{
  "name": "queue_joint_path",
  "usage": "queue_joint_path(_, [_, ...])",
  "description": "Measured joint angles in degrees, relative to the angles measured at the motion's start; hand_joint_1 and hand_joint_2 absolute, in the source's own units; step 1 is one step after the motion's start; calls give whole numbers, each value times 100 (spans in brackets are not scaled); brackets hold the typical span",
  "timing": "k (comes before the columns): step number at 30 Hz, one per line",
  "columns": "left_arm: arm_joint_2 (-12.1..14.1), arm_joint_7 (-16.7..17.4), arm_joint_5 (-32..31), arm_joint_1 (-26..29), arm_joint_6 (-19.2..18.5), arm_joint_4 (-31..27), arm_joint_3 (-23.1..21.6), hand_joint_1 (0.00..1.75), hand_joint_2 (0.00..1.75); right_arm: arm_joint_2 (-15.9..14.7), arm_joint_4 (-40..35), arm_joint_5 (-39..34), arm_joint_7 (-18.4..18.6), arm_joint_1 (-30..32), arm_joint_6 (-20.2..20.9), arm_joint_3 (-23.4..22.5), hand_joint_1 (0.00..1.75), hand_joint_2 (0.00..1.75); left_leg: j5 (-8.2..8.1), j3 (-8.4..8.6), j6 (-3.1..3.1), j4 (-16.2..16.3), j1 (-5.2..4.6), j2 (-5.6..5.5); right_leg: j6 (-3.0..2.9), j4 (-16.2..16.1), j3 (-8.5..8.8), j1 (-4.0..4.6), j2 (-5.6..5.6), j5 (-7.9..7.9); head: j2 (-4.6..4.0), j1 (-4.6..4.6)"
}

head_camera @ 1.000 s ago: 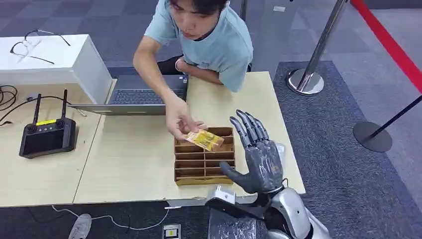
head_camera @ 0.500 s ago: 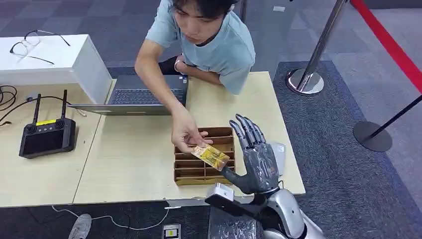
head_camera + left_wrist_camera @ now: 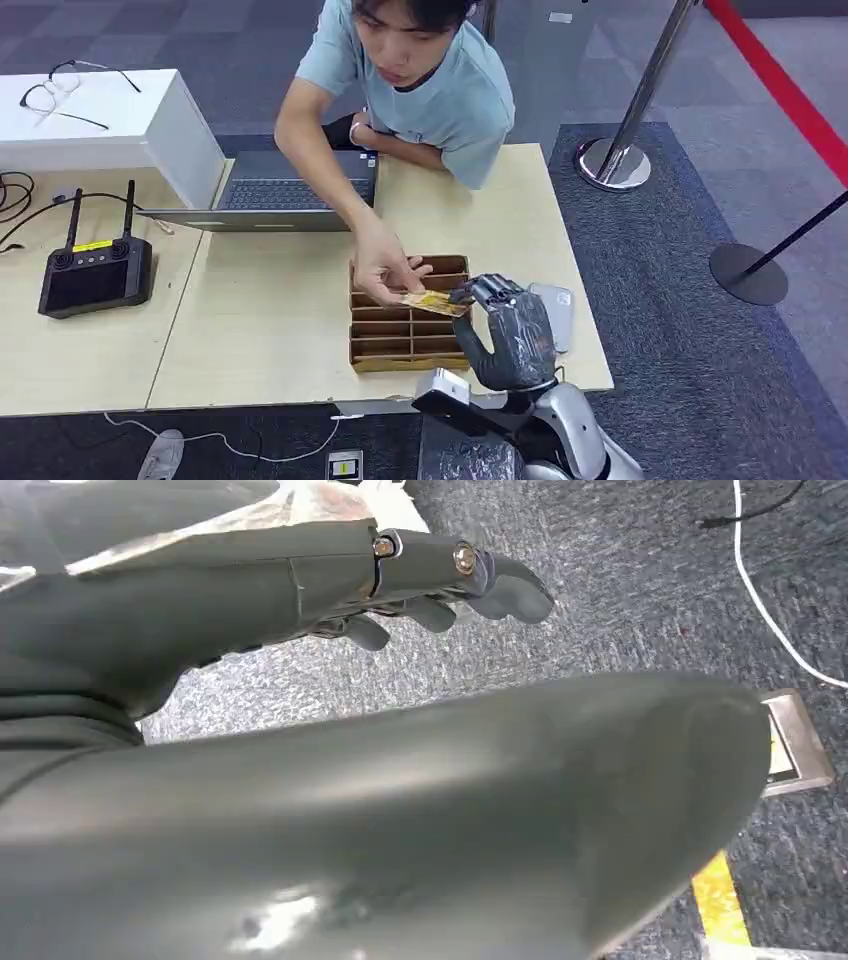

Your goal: Pass the card to the sensor for recognition and then transmit it.

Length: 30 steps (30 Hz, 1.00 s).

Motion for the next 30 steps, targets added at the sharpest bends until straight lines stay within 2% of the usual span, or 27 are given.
queue_joint_path(2, [11, 7, 0, 0, 0, 0, 0, 0, 0, 13, 24, -13, 0, 2, -17, 4, 145, 175, 0, 0, 0, 0, 0, 0, 0, 0, 0, 0, 0, 0, 0, 0])
queue_joint_path(5, [26, 7, 0, 0, 0, 0, 0, 0, 0, 28, 35, -228, -72, 15, -155, 7, 155, 175, 0, 0, 0, 0, 0, 0, 0, 0, 0, 0, 0, 0, 0, -2])
queue_joint_path(6, [31, 7, 0, 0, 0, 0, 0, 0, 0, 33, 46, -280, -101, 15, -203, 7, 171, 175, 0, 0, 0, 0, 0, 0, 0, 0, 0, 0, 0, 0, 0, -2])
queue_joint_path(7, [35, 7, 0, 0, 7, 0, 0, 0, 0, 39, 63, -308, -111, 17, -232, 9, 175, 175, 0, 0, 0, 0, 0, 0, 0, 0, 0, 0, 0, 0, 0, 0])
queue_joint_path(13, [39, 0, 0, 0, 37, 0, 0, 0, 0, 76, 159, -215, -144, 40, -330, 11, 175, 175, 0, 0, 0, 0, 0, 0, 0, 0, 0, 0, 0, 0, 0, 0])
queue_joint_path(18, [42, -22, 0, 1, 44, 0, 0, 0, 0, 76, 223, 293, 72, 92, -352, -37, 175, 175, 0, 0, 0, 0, 0, 0, 0, 0, 0, 0, 0, 0, 0, -2])
queue_joint_path(20, [42, -22, 2, 1, 44, 0, 0, 0, 0, 77, 230, 565, 269, 130, -354, -88, 175, 175, 0, 0, 0, 0, 0, 0, 0, 0, 0, 0, 0, 0, 0, -2])
queue_joint_path(27, [44, -22, 20, 4, 61, 0, 0, 0, 0, 94, 251, 1025, 310, 389, -360, -505, 175, 175, 0, 0, 0, 1, 0, 0, 0, 0, 0, 0, 0, 0, 0, -2])
queue_joint_path(30, [46, -20, 24, 5, 59, 0, 0, 0, 0, 88, 251, 1645, 579, 533, -363, -743, 175, 175, 0, 1, 0, 1, 0, -1, 0, 0, -1, -1, 0, 0, 0, 0])
